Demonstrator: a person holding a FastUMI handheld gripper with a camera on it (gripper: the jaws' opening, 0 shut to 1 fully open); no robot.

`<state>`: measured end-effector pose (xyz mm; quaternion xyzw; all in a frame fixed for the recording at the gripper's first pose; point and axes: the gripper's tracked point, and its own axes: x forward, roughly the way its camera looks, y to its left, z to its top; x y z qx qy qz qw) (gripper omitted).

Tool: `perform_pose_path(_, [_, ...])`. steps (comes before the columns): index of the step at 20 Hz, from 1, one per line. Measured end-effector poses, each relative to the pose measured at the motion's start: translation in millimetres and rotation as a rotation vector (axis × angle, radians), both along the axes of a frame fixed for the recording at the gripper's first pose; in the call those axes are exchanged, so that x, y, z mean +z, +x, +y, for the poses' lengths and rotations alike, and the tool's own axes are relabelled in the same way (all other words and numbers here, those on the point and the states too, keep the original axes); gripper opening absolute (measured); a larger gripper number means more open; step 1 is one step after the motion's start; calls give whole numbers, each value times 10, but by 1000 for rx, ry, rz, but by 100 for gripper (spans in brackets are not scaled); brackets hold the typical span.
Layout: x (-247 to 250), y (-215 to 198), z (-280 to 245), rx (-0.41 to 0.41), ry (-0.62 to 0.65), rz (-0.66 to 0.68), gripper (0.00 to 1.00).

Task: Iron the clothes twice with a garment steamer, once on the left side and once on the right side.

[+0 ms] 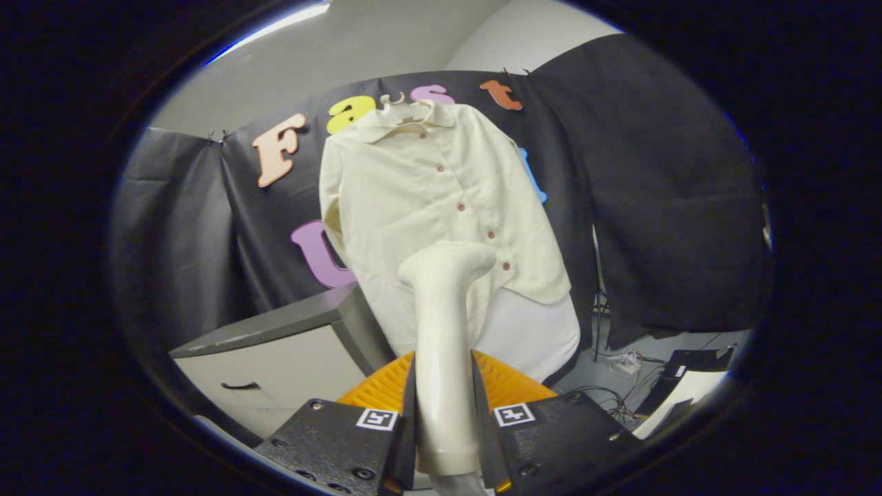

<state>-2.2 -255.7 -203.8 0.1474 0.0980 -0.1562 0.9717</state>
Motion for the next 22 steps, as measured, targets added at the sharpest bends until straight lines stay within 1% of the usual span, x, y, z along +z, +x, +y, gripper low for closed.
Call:
perform_pose_path(2, [250,-52,331,39,-40,-21,36])
perform_pose_path(3, [365,-76,496,56,-37,-33,36])
perform_pose_path(5, [593,-104,925,118,24,-63,36])
perform_pose_path(6, [726,-132,1103,145,27,-82,36])
perform_pose_path(8, [931,-252,1342,165,3,-95,36])
perform_pose_path(11, [1270,-326,1688,192,-61,-128,36])
perform_pose_path(16, [1594,-482,2085,221,-165,-161,36])
perform_pose_path(19, [1661,-550,2202,233,-172,-170,36])
perform_pose_path(22, [1664,-578,2168,229,-176,-168,36])
